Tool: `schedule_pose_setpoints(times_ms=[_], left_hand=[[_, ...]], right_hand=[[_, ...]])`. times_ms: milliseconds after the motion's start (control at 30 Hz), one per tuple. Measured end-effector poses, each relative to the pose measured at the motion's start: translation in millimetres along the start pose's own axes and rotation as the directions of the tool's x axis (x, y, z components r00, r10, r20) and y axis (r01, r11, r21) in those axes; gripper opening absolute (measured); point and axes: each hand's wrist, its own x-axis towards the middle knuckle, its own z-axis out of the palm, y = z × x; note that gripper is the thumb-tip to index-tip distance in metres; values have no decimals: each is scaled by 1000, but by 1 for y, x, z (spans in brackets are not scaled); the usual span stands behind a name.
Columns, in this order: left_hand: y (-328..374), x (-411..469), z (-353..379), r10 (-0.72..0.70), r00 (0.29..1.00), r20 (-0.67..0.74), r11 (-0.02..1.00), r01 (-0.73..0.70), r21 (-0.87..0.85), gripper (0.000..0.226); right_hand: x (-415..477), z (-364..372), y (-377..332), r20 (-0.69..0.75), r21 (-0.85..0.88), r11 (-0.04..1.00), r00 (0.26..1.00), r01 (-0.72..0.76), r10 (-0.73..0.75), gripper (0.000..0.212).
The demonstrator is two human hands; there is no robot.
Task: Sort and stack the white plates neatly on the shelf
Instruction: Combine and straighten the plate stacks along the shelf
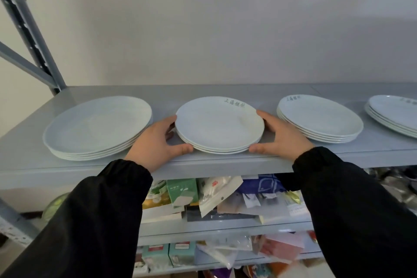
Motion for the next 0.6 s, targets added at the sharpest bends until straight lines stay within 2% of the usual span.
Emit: schedule_pose_setpoints(times_ms=[200,300,400,433,533,600], left_hand=[[-1,-3,-1,1,1000,10,1000,-1,-5,89],[0,-4,-2,-7,1000,27,1000,7,2,94],[2,-11,-3,-62,993,-102,995,53,-87,108],[7,-15,-1,-55,986,-157,995,41,-91,105],[44,-22,16,49,957,-286,994,-76,-83,77],[81,-17,39,137,936,-323,978,-179,-104,62]], right_hand=[[-3,-1,2,12,16,1000,1000,-16,16,128],[-3,-2,-2,-1,10,999,999,32,-32,126],[-15,-6,-3,-60,89,993,996,74,-69,112],[-22,-12,1,-88,104,990,992,95,-86,112],[-45,-48,26,-207,107,976,964,189,-164,104],[-54,-81,53,-309,118,977,942,175,-132,96]])
